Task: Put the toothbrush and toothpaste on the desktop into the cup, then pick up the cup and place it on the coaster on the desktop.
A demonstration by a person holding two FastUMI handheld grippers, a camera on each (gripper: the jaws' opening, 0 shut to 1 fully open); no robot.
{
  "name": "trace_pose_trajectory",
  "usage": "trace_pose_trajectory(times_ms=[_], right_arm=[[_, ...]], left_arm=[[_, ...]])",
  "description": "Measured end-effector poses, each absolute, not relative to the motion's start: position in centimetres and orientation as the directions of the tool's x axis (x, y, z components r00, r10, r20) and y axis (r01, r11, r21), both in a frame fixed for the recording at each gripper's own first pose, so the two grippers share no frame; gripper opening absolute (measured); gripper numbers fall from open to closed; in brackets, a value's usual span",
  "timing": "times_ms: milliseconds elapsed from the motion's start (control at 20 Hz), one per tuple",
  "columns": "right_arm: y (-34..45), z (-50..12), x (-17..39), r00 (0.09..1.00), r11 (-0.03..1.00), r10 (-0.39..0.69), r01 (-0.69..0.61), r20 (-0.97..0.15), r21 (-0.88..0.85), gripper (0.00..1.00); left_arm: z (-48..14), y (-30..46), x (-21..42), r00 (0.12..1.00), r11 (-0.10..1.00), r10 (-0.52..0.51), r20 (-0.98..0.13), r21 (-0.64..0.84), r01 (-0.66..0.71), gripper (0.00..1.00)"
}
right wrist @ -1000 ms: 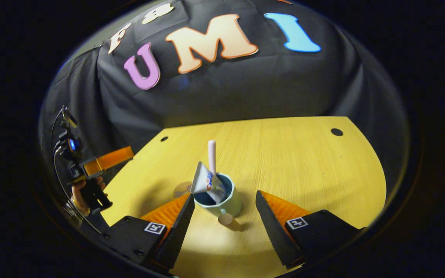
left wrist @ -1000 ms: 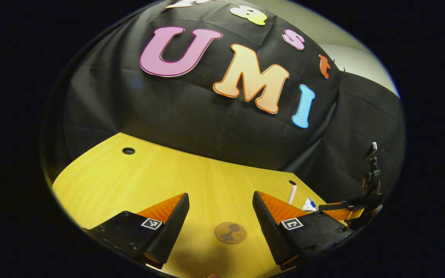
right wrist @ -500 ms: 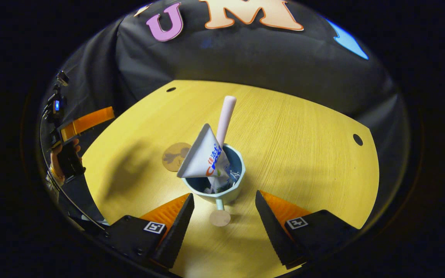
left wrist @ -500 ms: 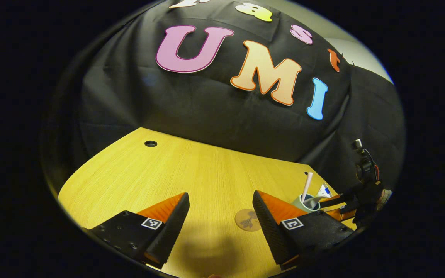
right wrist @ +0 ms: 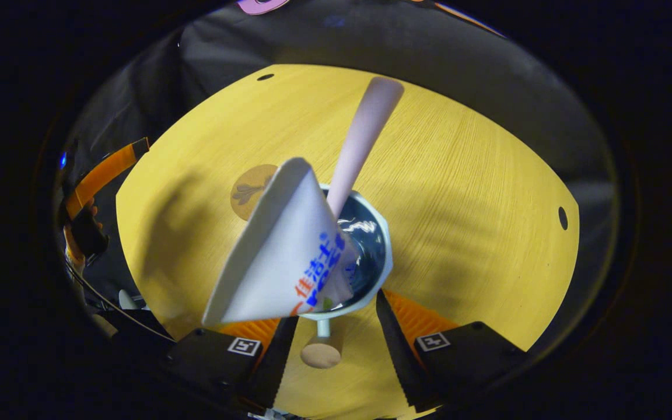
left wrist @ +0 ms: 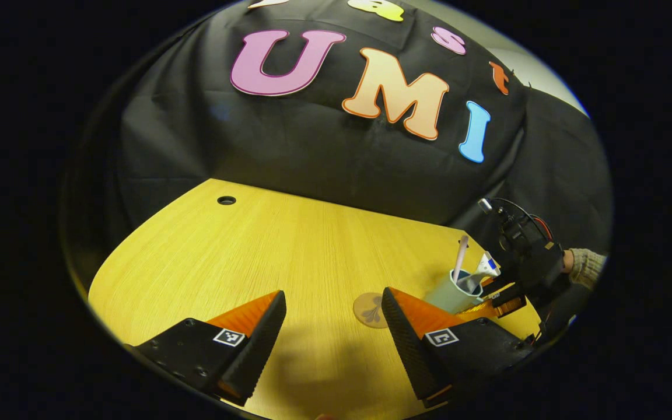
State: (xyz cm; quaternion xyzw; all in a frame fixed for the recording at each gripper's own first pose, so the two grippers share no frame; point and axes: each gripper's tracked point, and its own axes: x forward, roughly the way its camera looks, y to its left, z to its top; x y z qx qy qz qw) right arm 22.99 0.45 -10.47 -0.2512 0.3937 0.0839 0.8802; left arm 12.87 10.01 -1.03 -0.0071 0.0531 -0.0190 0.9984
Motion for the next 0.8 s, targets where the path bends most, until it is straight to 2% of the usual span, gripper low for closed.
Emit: trace_pose_trajectory(times_ms=[100, 350, 600, 800], right_arm=[[0.6, -11.0, 23.0, 0.654, 0.856, -0.071, -0.348, -0.753, -0.383, 0.68], [-0.1, -11.3, 22.7, 0.618, 0.863, -0.135, -0.311, -0.775, -0.398, 0.36], [-0.4, -11.2, 22.5, 0.621, 0.868, -0.18, -0.264, -0.763, -0.42, 0.34], [-0.1, -10.6, 22.8, 0.659, 0.857, -0.197, -0.244, -0.726, -0.454, 0.32]], left_arm=[[-1.3, 10.2, 12.8, 0.993, 0.999, -0.036, -0.112, -0.023, 0.034, 0.96], [-2.1, 11.1, 12.3, 0.991, 0.999, -0.024, -0.135, -0.037, 0.019, 0.95], [-1.9, 12.3, 12.2, 0.99, 1.0, -0.014, -0.141, -0.024, 0.01, 0.95], [-1.9, 12.7, 12.1, 0.989, 1.0, -0.021, -0.145, -0.018, 0.018, 0.95]])
